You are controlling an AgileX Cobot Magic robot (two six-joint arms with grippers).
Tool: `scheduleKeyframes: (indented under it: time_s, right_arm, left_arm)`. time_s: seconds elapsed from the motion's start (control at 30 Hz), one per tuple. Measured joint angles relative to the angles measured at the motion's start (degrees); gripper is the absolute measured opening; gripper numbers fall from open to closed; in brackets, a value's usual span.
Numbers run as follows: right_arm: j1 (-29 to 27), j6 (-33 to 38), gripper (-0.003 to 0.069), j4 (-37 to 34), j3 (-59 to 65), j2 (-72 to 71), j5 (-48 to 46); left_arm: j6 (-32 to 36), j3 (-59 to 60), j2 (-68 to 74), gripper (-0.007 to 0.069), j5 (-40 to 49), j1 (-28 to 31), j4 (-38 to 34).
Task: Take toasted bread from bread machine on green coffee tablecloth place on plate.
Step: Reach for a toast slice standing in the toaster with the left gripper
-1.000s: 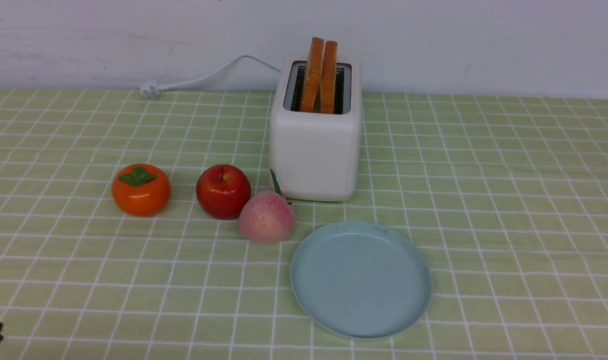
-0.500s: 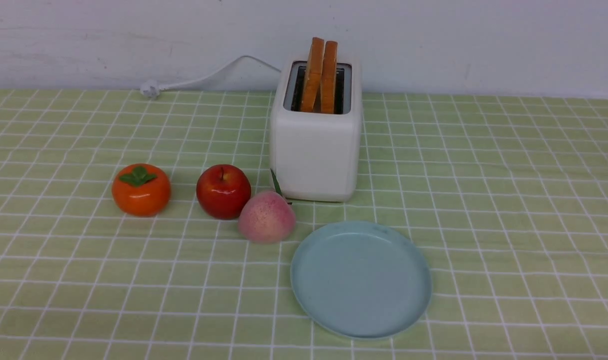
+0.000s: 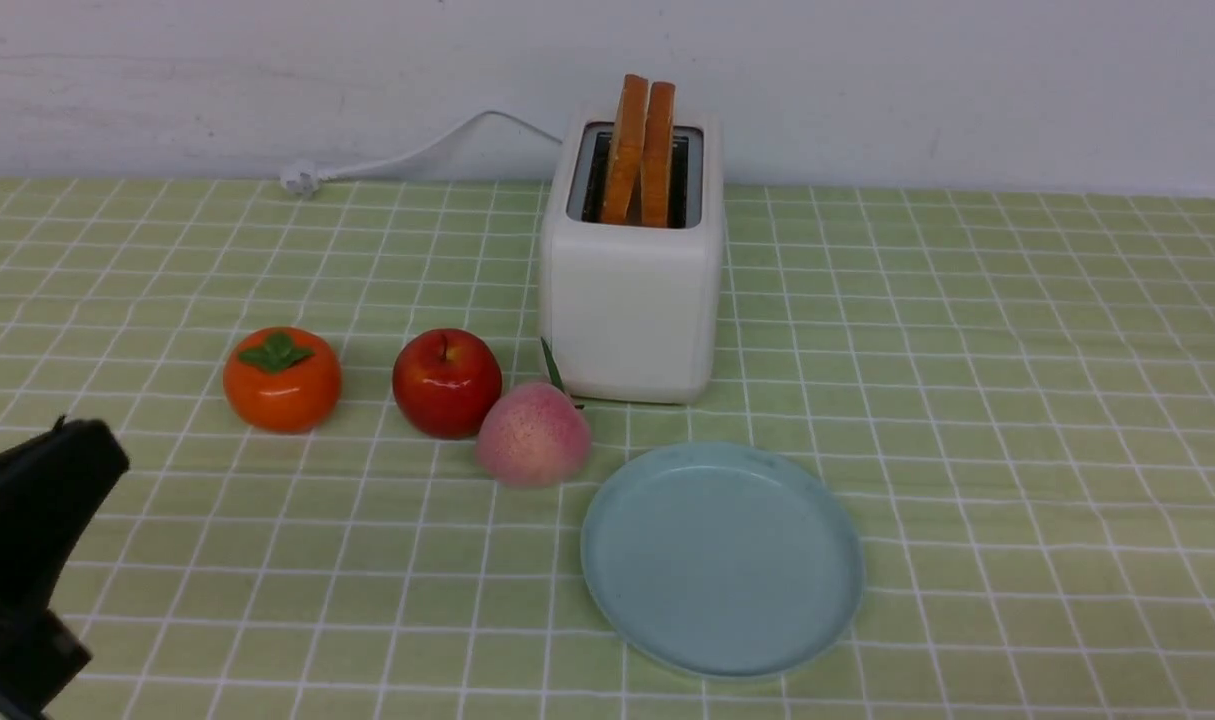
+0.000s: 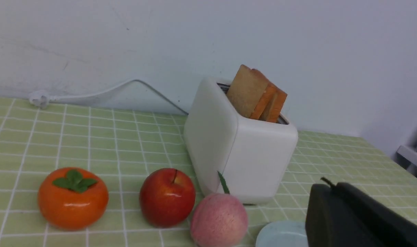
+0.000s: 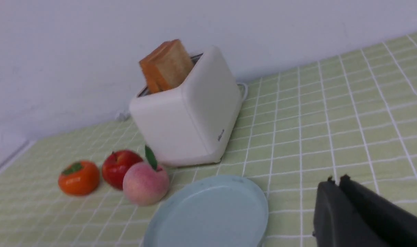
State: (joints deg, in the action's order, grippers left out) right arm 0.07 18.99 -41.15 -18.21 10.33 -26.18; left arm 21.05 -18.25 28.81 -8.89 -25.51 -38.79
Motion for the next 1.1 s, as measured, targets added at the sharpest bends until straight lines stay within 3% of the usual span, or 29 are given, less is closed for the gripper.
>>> scheduleKeyframes:
  time_s: [0.13,0.4,0.53,0.57,0.63,0.7,0.87,1.1]
  right_arm:
    - [0.0,7.7,-0.0005,0.2,-9.2,9.1,-10.5]
    - [0.7,13.5,0.0,-1.2,-17.5,19.6,-13.8]
    - [2.9,15.5,0.0002,-2.8,-18.6,21.7,-13.8]
    - [3.7,15.9,0.0003,-3.2,-18.8,22.2,-13.8]
    - [4.0,16.1,0.0003,-3.3,-18.9,22.3,-13.9]
    - [4.2,16.4,0.0003,-3.4,-19.3,22.4,-13.8]
    - [4.3,16.5,0.0005,-3.4,-19.8,22.4,-13.8]
    - [4.3,16.5,0.0011,-3.4,-19.8,22.4,-15.6]
  left_arm:
    - [0.0,-3.5,8.8,-0.0013,-5.2,-6.4,1.6]
    - [0.0,-13.7,32.4,0.0014,-20.6,-13.8,4.6]
    - [-0.4,-18.0,42.2,0.0109,-28.0,-14.1,5.7]
    - [-1.6,-20.6,48.1,0.0187,-32.3,-14.1,6.3]
    - [-2.6,-22.4,51.9,0.0233,-35.1,-14.1,6.9]
    - [-4.1,-26.9,59.6,0.0344,-39.7,-14.1,7.4]
    - [-3.5,-35.2,70.5,0.0404,-41.4,-13.7,7.8]
    - [-5.0,-44.6,77.4,0.0353,-35.2,-9.0,12.1]
